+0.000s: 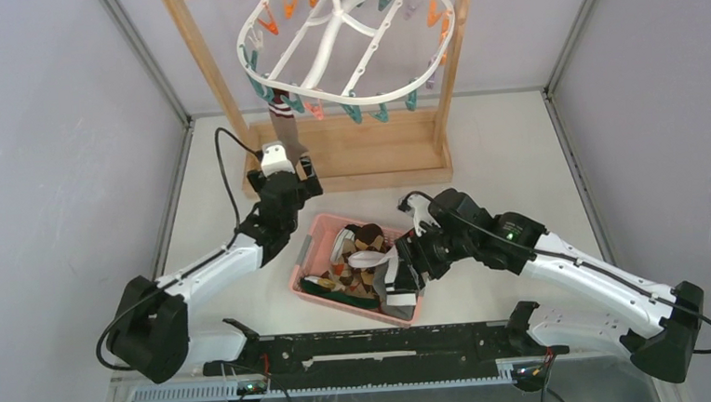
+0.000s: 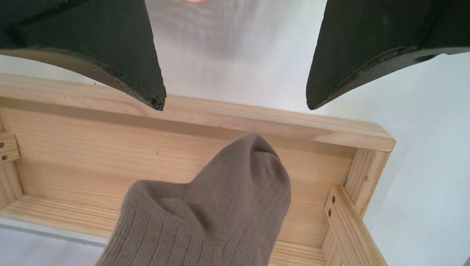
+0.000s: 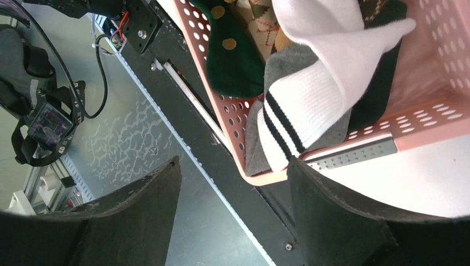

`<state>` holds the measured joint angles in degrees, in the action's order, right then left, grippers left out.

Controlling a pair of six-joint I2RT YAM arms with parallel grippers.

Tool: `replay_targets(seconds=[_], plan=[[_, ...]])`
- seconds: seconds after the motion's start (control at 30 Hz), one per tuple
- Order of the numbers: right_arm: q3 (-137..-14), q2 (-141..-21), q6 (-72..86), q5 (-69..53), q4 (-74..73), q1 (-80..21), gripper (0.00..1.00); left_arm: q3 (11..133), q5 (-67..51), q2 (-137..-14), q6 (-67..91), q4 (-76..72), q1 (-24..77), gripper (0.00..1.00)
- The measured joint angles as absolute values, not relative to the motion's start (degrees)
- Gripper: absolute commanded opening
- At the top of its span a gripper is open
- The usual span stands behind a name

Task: Remove the socks clipped to the hanger
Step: Remove the sock from the hanger.

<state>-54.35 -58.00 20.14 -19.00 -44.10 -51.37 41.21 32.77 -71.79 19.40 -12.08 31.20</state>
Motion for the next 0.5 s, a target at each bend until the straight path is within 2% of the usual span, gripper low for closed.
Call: replay_targets(seconds=[0.23,0.5], plan=[[-53.6,-55.9,21.4,-18.5,-46.2,-51.8,0.77,40.6,35.2,-80.4,19.5,-21.5,31.2,1.0],[-53.6,-55.2,21.4,-18.5,-47.7,-51.8,0.77,46.3,36.3,-90.2,19.7,-23.4,30.7,1.0]])
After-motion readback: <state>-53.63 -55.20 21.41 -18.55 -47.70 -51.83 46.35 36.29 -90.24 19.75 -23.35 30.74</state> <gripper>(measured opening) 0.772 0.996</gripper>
